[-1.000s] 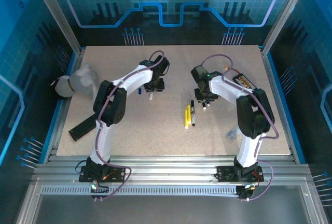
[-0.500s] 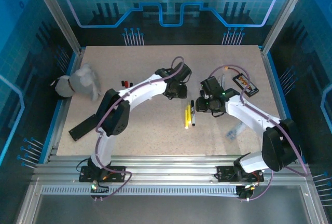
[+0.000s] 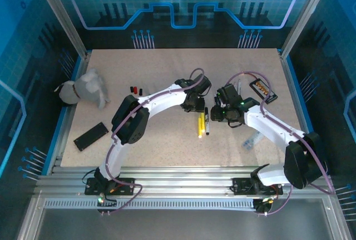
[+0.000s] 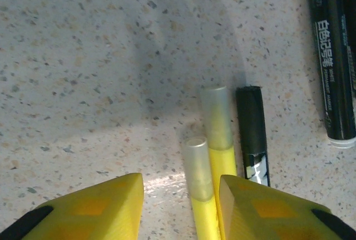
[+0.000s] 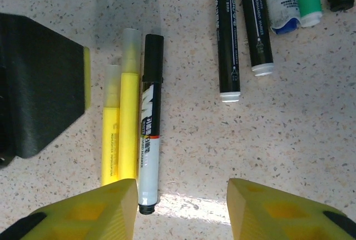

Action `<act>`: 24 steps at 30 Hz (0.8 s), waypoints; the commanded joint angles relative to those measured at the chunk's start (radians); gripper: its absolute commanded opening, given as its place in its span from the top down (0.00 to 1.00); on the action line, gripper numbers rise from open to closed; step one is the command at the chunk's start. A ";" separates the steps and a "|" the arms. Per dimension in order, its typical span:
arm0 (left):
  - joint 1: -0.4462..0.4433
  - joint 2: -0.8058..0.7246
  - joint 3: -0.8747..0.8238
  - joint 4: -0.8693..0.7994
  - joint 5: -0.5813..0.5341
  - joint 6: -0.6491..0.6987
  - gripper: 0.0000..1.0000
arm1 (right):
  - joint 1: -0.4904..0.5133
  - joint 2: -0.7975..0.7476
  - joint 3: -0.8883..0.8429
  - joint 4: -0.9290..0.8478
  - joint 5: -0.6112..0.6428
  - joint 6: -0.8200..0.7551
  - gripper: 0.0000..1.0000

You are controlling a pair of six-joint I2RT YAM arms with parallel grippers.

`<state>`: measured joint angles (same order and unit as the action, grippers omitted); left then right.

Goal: Open the pen caps

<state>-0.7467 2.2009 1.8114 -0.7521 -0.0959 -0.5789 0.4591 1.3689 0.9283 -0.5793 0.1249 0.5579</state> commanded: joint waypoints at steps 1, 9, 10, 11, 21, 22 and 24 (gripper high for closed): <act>-0.013 0.035 0.013 -0.009 0.024 -0.021 0.59 | -0.004 -0.003 -0.014 0.015 -0.016 0.010 0.53; -0.021 0.079 0.024 -0.023 0.036 -0.025 0.59 | -0.011 0.005 -0.031 0.034 -0.034 0.009 0.54; -0.022 0.084 0.026 -0.024 0.036 -0.024 0.59 | -0.013 0.007 -0.035 0.038 -0.037 0.010 0.55; -0.023 0.092 0.028 -0.026 0.037 -0.024 0.59 | -0.014 0.009 -0.038 0.042 -0.039 0.011 0.55; -0.026 0.154 0.032 -0.039 0.019 -0.033 0.65 | -0.019 0.027 -0.043 0.062 -0.060 0.008 0.57; -0.025 0.160 0.035 -0.041 0.019 -0.032 0.67 | -0.022 0.028 -0.043 0.065 -0.062 0.009 0.57; -0.025 0.168 0.037 -0.043 0.016 -0.032 0.69 | -0.021 0.031 -0.043 0.073 -0.072 0.010 0.57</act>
<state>-0.7631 2.2993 1.8404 -0.7780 -0.0971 -0.6029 0.4484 1.3880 0.8967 -0.5259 0.0750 0.5579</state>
